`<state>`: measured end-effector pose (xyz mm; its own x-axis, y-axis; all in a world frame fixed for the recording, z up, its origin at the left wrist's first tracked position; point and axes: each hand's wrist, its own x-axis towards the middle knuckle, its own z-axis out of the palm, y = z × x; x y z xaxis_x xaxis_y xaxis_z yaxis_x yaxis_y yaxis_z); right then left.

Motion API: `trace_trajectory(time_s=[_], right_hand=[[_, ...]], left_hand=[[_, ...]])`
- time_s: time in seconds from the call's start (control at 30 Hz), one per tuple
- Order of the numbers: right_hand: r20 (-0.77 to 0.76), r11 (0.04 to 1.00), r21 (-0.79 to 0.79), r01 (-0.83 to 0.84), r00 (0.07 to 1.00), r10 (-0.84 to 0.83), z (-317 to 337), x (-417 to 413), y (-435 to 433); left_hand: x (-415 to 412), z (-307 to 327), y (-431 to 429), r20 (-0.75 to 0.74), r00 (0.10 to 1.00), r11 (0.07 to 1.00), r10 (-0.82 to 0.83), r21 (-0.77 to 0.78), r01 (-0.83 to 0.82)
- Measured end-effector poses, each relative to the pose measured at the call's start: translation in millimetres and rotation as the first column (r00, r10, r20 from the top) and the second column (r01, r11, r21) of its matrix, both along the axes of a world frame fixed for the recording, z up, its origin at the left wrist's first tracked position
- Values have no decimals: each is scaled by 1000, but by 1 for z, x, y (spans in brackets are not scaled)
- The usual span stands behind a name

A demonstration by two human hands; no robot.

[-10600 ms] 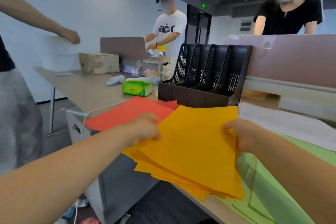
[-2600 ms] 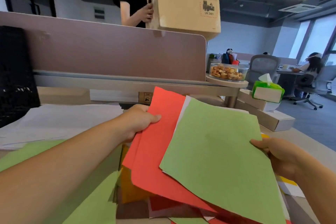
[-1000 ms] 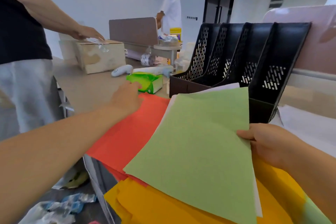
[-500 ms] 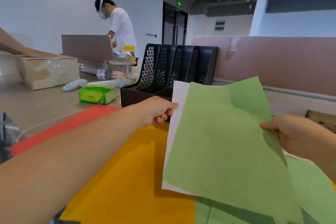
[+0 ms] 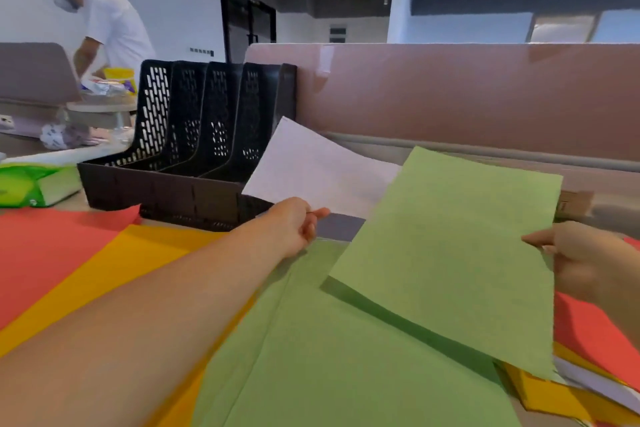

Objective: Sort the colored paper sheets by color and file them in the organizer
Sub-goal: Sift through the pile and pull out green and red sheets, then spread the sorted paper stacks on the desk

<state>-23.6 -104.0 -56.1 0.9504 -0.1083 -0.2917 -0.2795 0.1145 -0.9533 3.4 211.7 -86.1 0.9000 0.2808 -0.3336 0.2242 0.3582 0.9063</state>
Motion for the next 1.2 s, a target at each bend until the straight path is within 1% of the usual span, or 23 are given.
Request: trace_trajectory(time_s=[0.07, 0.17, 0.3, 0.4, 0.5, 0.57, 0.63, 0.7, 0.77, 0.83, 0.9, 0.97, 1.03, 1.1, 1.13, 1.17, 1.2], right_hand=[[-30, 1000, 15, -15, 999, 16, -8, 10, -3], [-69, 1000, 28, -8, 998, 9, -17, 23, -6], [-97, 1000, -14, 8, 995, -9, -22, 29, -8], [-103, 998, -56, -1, 995, -5, -18, 24, -6], [-91, 997, -61, -41, 995, 35, -5, 12, 0], [-68, 994, -82, -78, 995, 72, 7, 0, 6], [-57, 989, -92, -118, 992, 113, 19, -15, 15], [-50, 981, -112, -161, 986, 157, 27, -30, 25], [-63, 974, -102, -202, 979, 196, 30, -44, 37], [-93, 974, -94, -204, 976, 196, 26, -53, 49], [-130, 963, -158, -219, 971, 200, 14, -58, 60], [-151, 941, -257, -222, 971, 187, 0, -59, 69], [-147, 913, -329, -241, 968, 203, -12, -61, 75], [-138, 895, -389, -216, 975, 176, -20, -66, 78], [-129, 885, -422, -199, 979, 158, -23, -67, 78], [-115, 873, -450, -187, 982, 151, -26, -68, 77], [-100, 862, -474, -181, 983, 152, -28, -69, 75]], left_hand=[[13, -6, -6, -21, 1000, 999, -9, -33, 9], [26, -12, -11, -37, 999, 999, -14, -41, 13], [30, -12, -11, -40, 999, 997, -9, -74, 6], [22, -4, -9, -42, 997, 996, -62, -66, 59], [4, 9, -8, -71, 985, 985, -158, 60, 162], [-11, 17, -8, -94, 980, 963, -173, 192, 189], [-28, 25, -7, -81, 978, 925, -194, 316, 210], [-47, 34, -7, -61, 961, 888, -271, 369, 274], [-69, 44, -8, -29, 939, 868, -342, 373, 328], [-85, 48, -6, -3, 945, 841, -326, 456, 291], [-98, 45, 1, -8, 962, 779, -274, 584, 227], [-109, 41, 6, -33, 969, 712, -245, 672, 203], [-112, 30, 12, -75, 968, 650, -241, 728, 218], [-116, 22, 12, -127, 959, 557, -252, 791, 251], [-117, 19, 10, -165, 953, 492, -256, 826, 275], [-117, 16, 8, -227, 942, 385, -249, 869, 311], [-117, 14, 5, -304, 926, 247, -223, 901, 356]])
